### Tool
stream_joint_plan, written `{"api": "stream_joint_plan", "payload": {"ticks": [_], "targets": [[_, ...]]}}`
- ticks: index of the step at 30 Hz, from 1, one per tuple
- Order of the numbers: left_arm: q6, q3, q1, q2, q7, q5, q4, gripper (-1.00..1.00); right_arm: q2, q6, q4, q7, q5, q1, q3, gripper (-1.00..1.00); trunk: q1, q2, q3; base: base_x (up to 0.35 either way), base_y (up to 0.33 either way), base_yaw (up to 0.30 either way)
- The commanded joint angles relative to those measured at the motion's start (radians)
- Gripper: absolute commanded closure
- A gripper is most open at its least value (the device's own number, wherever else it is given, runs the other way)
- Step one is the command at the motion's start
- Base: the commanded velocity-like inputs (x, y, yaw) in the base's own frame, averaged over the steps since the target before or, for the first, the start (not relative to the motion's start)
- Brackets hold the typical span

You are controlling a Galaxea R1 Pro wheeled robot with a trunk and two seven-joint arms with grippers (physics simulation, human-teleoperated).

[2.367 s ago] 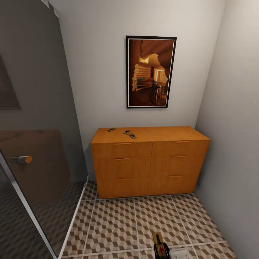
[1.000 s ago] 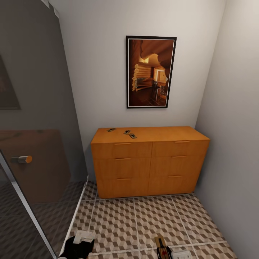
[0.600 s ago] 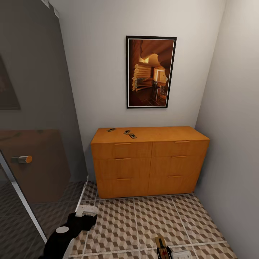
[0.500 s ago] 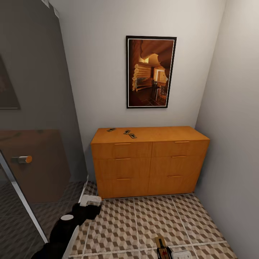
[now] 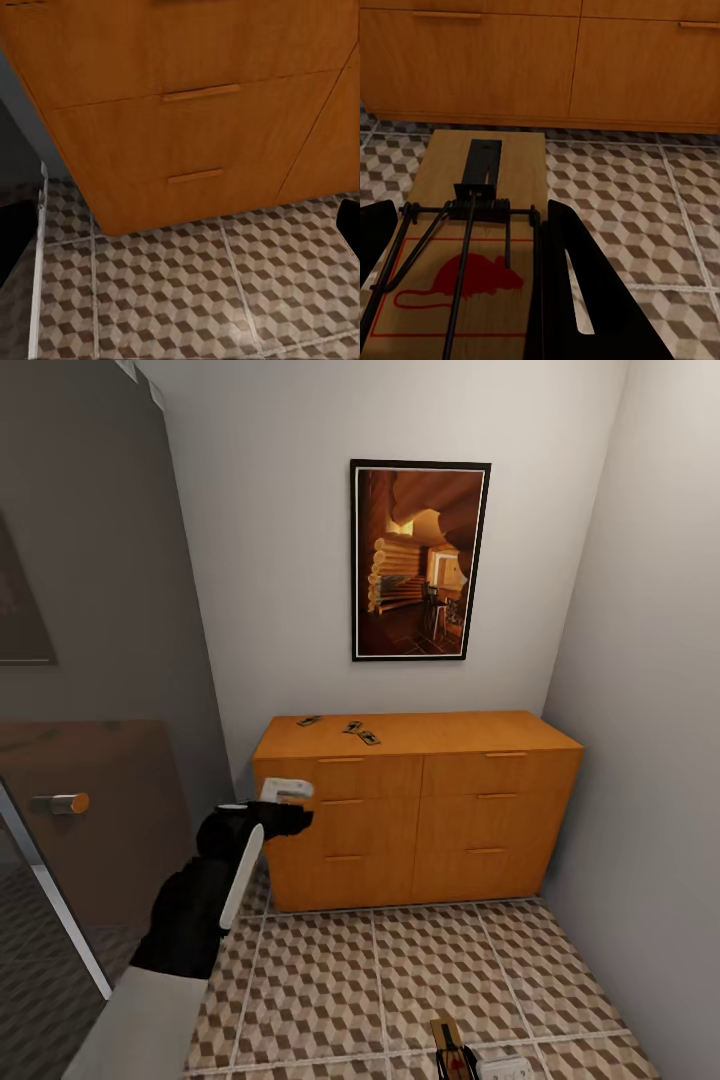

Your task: Take the four mousetraps from the cabinet in the bathroom and place them on the bathroom floor. Make sure all four end up on the same floor surface, and ensure that at least two of them are either under or directly next to the same bathroom sink.

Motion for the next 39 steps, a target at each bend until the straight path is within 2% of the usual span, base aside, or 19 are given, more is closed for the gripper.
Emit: {"api": "stream_joint_plan", "payload": {"ticks": [1,3,4,7,11,20,22,25,28,39], "targets": [[0.006,-0.001,-0.032,-0.001,0.006,0.002,0.022,-1.00,0.000,-0.002,0.001,-0.007,0.005,-0.001,0.004,1.00,0.000,-0.001,-0.001,0.000,0.000,0.000],[0.007,-0.001,-0.083,-0.002,0.008,0.002,0.061,-1.00,0.000,-0.002,0.001,-0.007,0.005,-0.001,0.004,1.00,0.000,-0.001,-0.001,0.000,0.000,0.000],[0.009,0.000,-0.129,-0.002,0.009,0.002,0.094,-1.00,0.000,-0.002,0.001,-0.007,0.005,-0.001,0.004,1.00,0.000,-0.001,-0.001,0.000,0.000,0.000],[0.010,0.000,-0.192,-0.003,0.011,0.001,0.139,-1.00,0.000,0.004,0.001,-0.007,0.005,-0.001,0.003,1.00,0.000,-0.001,-0.001,0.000,0.000,0.000],[0.013,-0.001,-0.227,-0.003,0.010,0.000,0.157,-1.00,0.000,0.016,0.001,-0.006,0.005,-0.001,0.004,1.00,0.000,-0.001,-0.001,0.000,0.000,0.000],[0.019,-0.015,-0.238,0.021,0.002,0.005,0.112,-1.00,0.000,0.022,0.001,-0.005,0.005,-0.001,0.004,1.00,0.000,-0.001,-0.001,0.000,0.000,0.000],[0.019,-0.026,-0.238,0.024,0.002,0.005,0.104,-1.00,0.000,0.022,0.001,-0.005,0.005,-0.001,0.004,1.00,0.000,-0.001,-0.001,0.000,0.000,0.000],[0.019,-0.068,-0.239,0.035,0.002,0.003,0.089,-1.00,0.000,0.022,0.001,-0.005,0.005,-0.001,0.004,1.00,0.000,-0.001,-0.001,0.000,0.000,0.000],[0.020,-0.085,-0.239,0.044,0.002,0.004,0.083,-1.00,0.000,0.022,0.001,-0.005,0.005,-0.001,0.004,1.00,0.000,-0.001,-0.001,0.025,0.000,0.000],[0.020,-0.119,-0.239,0.049,-0.001,0.004,0.079,-1.00,0.000,0.022,0.001,-0.004,0.005,-0.001,0.004,1.00,0.000,-0.001,-0.001,0.252,0.000,0.000]]}}
